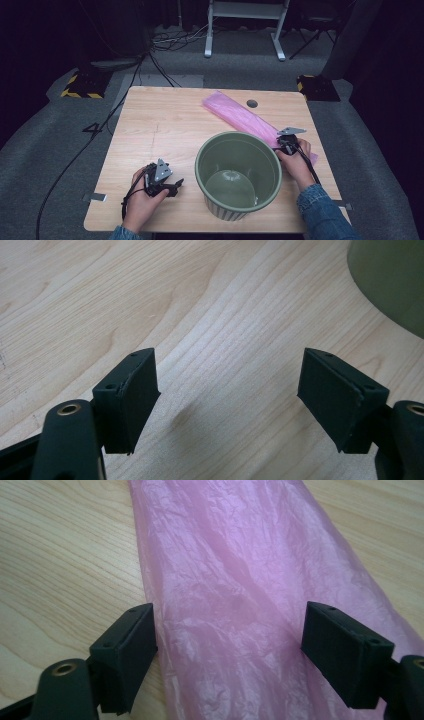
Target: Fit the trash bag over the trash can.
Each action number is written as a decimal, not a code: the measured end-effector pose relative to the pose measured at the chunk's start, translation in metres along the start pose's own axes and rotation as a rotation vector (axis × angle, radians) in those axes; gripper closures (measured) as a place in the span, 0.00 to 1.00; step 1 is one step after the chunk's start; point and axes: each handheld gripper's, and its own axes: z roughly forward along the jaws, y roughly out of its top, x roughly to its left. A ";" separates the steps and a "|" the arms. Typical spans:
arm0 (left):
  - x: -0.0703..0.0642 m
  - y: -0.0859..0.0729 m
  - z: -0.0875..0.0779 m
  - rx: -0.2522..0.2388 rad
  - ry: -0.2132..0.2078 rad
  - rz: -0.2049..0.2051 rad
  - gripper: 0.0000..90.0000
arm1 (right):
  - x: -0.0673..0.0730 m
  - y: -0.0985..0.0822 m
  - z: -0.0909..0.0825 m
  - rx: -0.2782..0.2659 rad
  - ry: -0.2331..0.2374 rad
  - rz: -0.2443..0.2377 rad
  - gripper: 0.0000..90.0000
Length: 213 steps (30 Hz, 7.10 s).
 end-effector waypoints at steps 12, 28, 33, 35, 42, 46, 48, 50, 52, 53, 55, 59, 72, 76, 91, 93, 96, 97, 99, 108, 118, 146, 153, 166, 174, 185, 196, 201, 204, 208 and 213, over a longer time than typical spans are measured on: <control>-0.001 0.000 0.002 0.004 -0.016 0.009 0.27 | -0.005 0.000 0.001 0.016 -0.047 0.067 0.20; 0.006 -0.001 -0.004 -0.030 -0.008 -0.022 0.28 | -0.010 -0.005 -0.016 -0.073 0.013 0.040 0.99; 0.007 -0.001 -0.006 -0.032 -0.014 -0.032 0.29 | -0.008 0.002 -0.040 -0.154 0.056 0.006 0.98; 0.007 -0.001 -0.006 -0.035 -0.014 -0.036 0.29 | -0.008 0.004 -0.046 -0.168 0.065 0.007 0.98; 0.009 -0.003 -0.011 -0.039 -0.017 -0.046 0.29 | -0.014 0.013 -0.090 -0.256 0.091 -0.004 0.98; 0.010 -0.005 -0.012 -0.036 -0.015 -0.051 0.29 | -0.020 0.018 -0.117 -0.313 0.108 0.000 0.98; 0.011 -0.005 -0.013 -0.036 -0.017 -0.052 0.29 | -0.023 0.020 -0.128 -0.336 0.115 0.001 0.98; 0.010 -0.005 -0.013 -0.035 -0.017 -0.051 0.29 | -0.024 0.021 -0.138 -0.352 0.118 0.006 0.98; 0.011 -0.006 -0.013 -0.032 -0.017 -0.048 0.29 | -0.026 0.023 -0.146 -0.371 0.122 0.013 0.99; 0.011 -0.006 -0.013 -0.032 -0.017 -0.048 0.29 | -0.026 0.023 -0.146 -0.371 0.122 0.013 0.99; 0.011 -0.006 -0.014 -0.028 -0.017 -0.047 0.29 | -0.028 0.025 -0.160 -0.393 0.124 0.013 0.99; 0.012 -0.007 -0.014 -0.029 -0.015 -0.050 0.29 | -0.029 0.029 -0.179 -0.425 0.119 0.001 0.99; 0.011 -0.007 -0.014 -0.019 -0.010 -0.045 0.29 | -0.028 0.042 -0.229 -0.509 0.168 0.011 0.99; 0.011 -0.007 -0.014 -0.018 -0.009 -0.044 0.29 | -0.027 0.045 -0.235 -0.518 0.182 0.011 0.99; 0.012 -0.011 -0.013 -0.017 -0.007 -0.051 0.29 | -0.019 0.068 -0.277 -0.577 0.259 -0.014 0.99; 0.012 -0.011 -0.013 -0.015 -0.007 -0.051 0.29 | -0.018 0.069 -0.281 -0.582 0.255 -0.021 0.99; 0.012 -0.011 -0.013 -0.015 -0.008 -0.053 0.29 | -0.015 0.074 -0.294 -0.591 0.243 -0.035 0.99; 0.012 -0.011 -0.013 -0.014 -0.008 -0.053 0.29 | -0.015 0.075 -0.297 -0.591 0.240 -0.038 0.99; 0.012 -0.011 -0.013 -0.014 -0.008 -0.053 0.29 | -0.015 0.077 -0.304 -0.598 0.238 -0.038 0.99; 0.012 -0.010 -0.011 -0.012 -0.011 -0.051 0.29 | -0.016 0.085 -0.339 -0.643 0.214 -0.050 0.99; 0.011 -0.008 -0.009 -0.017 -0.017 -0.047 0.29 | -0.009 0.097 -0.373 -0.692 0.228 -0.070 0.99; 0.011 -0.009 -0.007 -0.010 -0.017 -0.052 0.29 | 0.041 0.126 -0.410 -0.735 0.354 -0.153 0.99; 0.011 -0.010 -0.007 -0.008 -0.017 -0.053 0.29 | 0.055 0.131 -0.411 -0.725 0.399 -0.172 0.99; 0.012 -0.010 -0.008 -0.011 -0.016 -0.056 0.29 | 0.073 0.123 -0.374 -0.634 0.455 -0.200 0.98; 0.013 -0.010 -0.010 -0.012 -0.015 -0.055 0.29 | 0.079 0.110 -0.331 -0.538 0.483 -0.189 0.98; 0.013 -0.010 -0.010 -0.013 -0.013 -0.054 0.29 | 0.088 0.097 -0.284 -0.441 0.505 -0.189 0.98; 0.013 -0.010 -0.011 -0.013 -0.013 -0.055 0.29 | 0.098 0.089 -0.256 -0.376 0.518 -0.201 0.98; 0.014 -0.011 -0.011 -0.013 -0.012 -0.055 0.29 | 0.105 0.084 -0.240 -0.336 0.536 -0.207 0.98; 0.013 -0.010 -0.011 -0.012 -0.014 -0.054 0.29 | 0.107 0.082 -0.234 -0.321 0.542 -0.204 0.98; 0.014 -0.010 -0.011 -0.016 -0.012 -0.055 0.29 | 0.113 0.080 -0.225 -0.293 0.556 -0.210 0.97; 0.014 -0.010 -0.012 -0.018 -0.012 -0.059 0.29 | 0.120 0.076 -0.211 -0.246 0.565 -0.223 0.97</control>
